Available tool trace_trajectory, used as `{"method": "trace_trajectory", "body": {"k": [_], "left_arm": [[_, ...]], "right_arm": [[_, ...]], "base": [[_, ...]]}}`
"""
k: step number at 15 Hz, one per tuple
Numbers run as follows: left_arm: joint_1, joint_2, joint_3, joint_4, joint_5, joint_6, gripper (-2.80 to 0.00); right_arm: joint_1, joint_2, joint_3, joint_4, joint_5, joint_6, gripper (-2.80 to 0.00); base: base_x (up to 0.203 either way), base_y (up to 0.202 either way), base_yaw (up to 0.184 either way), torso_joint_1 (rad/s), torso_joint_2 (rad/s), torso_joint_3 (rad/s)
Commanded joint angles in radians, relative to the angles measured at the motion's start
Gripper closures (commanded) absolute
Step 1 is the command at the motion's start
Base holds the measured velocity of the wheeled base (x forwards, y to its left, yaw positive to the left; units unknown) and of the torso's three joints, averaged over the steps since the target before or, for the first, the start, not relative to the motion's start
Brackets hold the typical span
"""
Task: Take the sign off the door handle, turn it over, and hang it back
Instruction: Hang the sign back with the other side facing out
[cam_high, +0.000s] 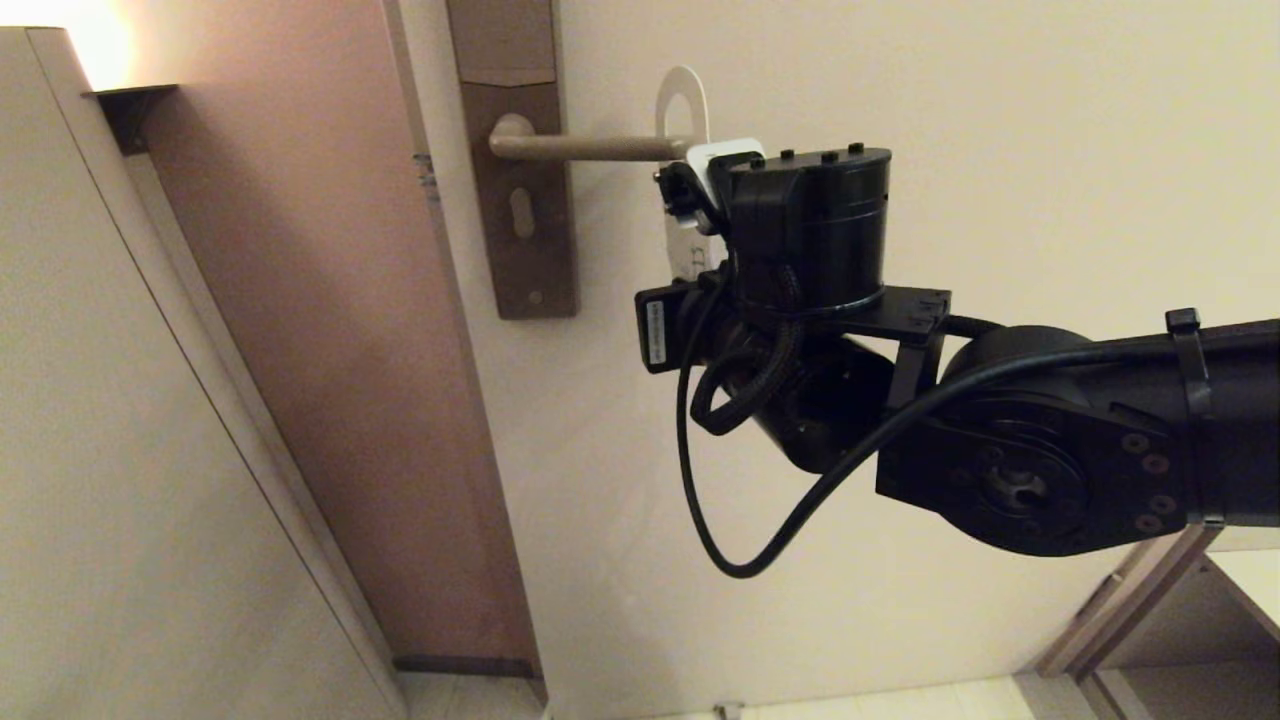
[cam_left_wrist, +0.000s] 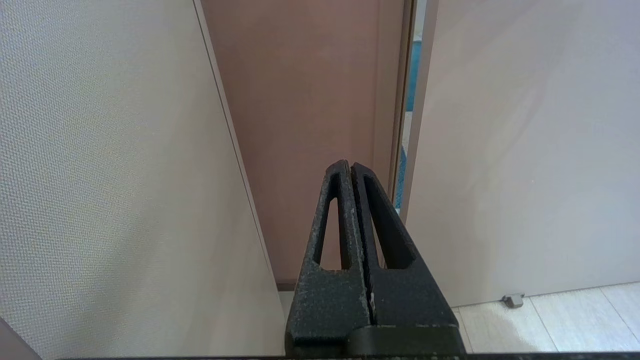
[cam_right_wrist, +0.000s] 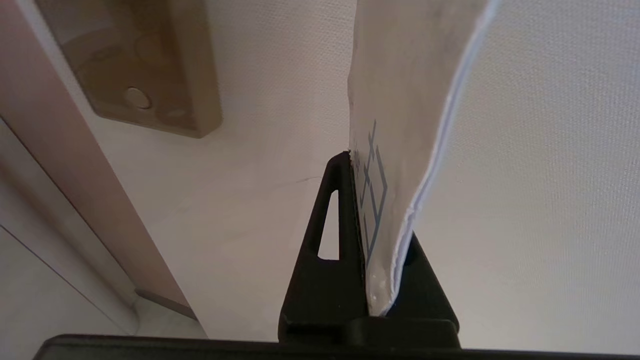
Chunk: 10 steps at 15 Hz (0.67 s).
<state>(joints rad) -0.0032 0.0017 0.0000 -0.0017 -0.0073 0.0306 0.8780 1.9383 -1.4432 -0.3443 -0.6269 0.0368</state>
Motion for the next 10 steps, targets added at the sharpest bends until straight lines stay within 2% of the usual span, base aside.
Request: {"method": "trace_trajectory", "body": {"k": [1, 10], "left_arm": [[0.0, 0.001, 0.0, 0.0, 0.0, 0.0, 0.0], [0.0, 0.001, 0.0, 0.0, 0.0, 0.0, 0.0]], "right_arm": [[0.015, 0.013, -0.008, -0.002, -0.013, -0.002, 0.0], [0.091, 0.101, -0.121, -0.004, -0.149, -0.033, 0.0]], "base": [[0.0, 0.0, 0.0, 0.0, 0.0, 0.0], [0.0, 0.0, 0.0, 0.0, 0.0, 0.0]]}}
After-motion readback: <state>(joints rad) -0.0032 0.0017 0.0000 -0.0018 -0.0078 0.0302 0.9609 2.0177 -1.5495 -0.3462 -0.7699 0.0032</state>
